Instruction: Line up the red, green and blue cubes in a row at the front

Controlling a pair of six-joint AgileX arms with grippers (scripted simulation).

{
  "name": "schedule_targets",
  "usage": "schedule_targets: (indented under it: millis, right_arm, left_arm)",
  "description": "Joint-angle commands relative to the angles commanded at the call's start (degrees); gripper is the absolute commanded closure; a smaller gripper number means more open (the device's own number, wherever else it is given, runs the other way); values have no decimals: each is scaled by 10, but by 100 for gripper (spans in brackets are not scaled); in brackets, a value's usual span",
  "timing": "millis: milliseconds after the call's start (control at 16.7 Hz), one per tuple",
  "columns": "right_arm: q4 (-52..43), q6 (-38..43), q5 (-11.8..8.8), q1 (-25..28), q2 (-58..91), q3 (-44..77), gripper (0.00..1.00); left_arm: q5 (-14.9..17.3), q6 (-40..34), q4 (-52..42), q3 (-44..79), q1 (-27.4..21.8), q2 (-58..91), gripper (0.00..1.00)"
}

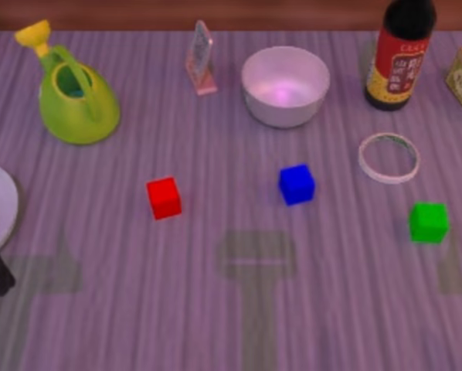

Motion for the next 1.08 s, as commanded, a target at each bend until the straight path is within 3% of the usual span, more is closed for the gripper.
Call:
schedule_targets:
  millis: [240,480,1080]
  right_arm:
    - [0,0,0,0,0,0,0]
    - [0,0,0,0,0,0,0]
    - [0,0,0,0,0,0,0]
  left_arm:
    - [0,8,-10,17,-4,17,0]
    - [1,54,-73,119,-29,126,0]
    - [1,273,-400,585,-141,704,0]
